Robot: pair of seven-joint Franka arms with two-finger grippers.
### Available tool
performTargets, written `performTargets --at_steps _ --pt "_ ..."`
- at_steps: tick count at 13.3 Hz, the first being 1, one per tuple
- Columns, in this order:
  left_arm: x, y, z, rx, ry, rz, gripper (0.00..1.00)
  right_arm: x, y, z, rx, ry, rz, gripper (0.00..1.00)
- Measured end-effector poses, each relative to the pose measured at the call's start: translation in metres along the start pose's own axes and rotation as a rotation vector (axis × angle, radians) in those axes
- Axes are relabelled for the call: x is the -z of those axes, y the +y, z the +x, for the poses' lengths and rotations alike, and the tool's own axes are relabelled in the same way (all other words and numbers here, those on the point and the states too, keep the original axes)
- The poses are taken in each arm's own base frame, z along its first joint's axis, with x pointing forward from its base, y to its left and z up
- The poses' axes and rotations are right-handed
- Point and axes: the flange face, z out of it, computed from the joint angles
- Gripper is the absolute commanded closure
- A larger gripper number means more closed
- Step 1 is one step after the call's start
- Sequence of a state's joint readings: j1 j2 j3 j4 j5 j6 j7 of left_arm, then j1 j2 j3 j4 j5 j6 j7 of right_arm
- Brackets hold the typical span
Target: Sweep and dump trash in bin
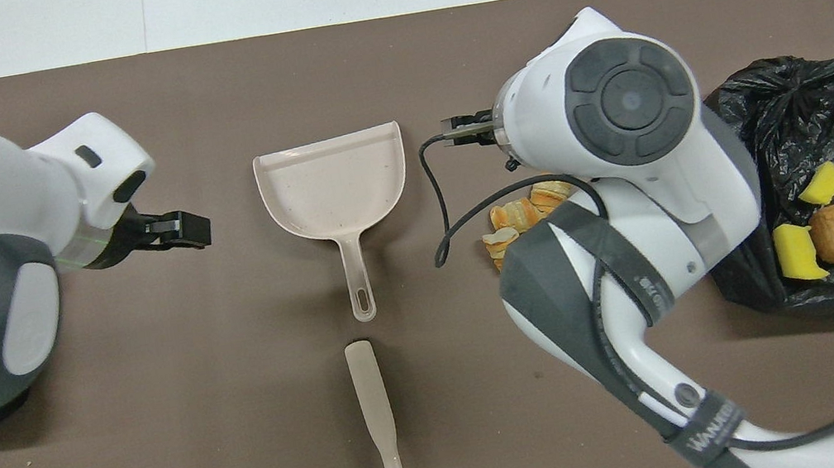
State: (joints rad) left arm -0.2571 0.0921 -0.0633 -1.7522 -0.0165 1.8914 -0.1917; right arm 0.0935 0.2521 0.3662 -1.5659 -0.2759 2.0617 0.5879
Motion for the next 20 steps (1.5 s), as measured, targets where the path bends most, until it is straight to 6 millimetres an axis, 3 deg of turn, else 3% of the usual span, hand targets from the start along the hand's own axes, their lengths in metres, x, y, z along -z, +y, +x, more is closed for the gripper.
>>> performTargets --at_steps 4,7,9,12,14,16,20 --pt "-0.060 0.072 -0.007 0.056 -0.009 0.002 0.00 0.063 0.079 0.007 -0.024 -0.033 -0.084 0.00" --pt "-0.091 0.117 -0.012 0.083 -0.001 -0.003 0.00 0.115 0.161 0.006 -0.042 -0.075 -0.073 0.00" --pt "-0.112 0.142 -0.018 0.103 0.001 -0.008 0.00 0.134 0.198 -0.001 -0.038 -0.108 -0.075 0.00" --pt "-0.129 0.157 -0.026 0.115 0.001 -0.010 0.00 0.151 0.237 -0.011 -0.045 -0.155 -0.043 0.00" --pt "-0.134 0.158 -0.028 0.127 0.001 -0.010 0.00 0.155 0.249 -0.017 0.028 -0.187 -0.034 0.00" --pt "-0.139 0.160 -0.031 0.128 -0.005 -0.007 0.00 0.151 0.244 -0.031 0.141 -0.255 -0.011 0.00" --pt "-0.147 0.165 -0.037 0.145 -0.005 -0.008 0.04 0.131 0.203 -0.084 0.246 -0.346 0.031 0.00"
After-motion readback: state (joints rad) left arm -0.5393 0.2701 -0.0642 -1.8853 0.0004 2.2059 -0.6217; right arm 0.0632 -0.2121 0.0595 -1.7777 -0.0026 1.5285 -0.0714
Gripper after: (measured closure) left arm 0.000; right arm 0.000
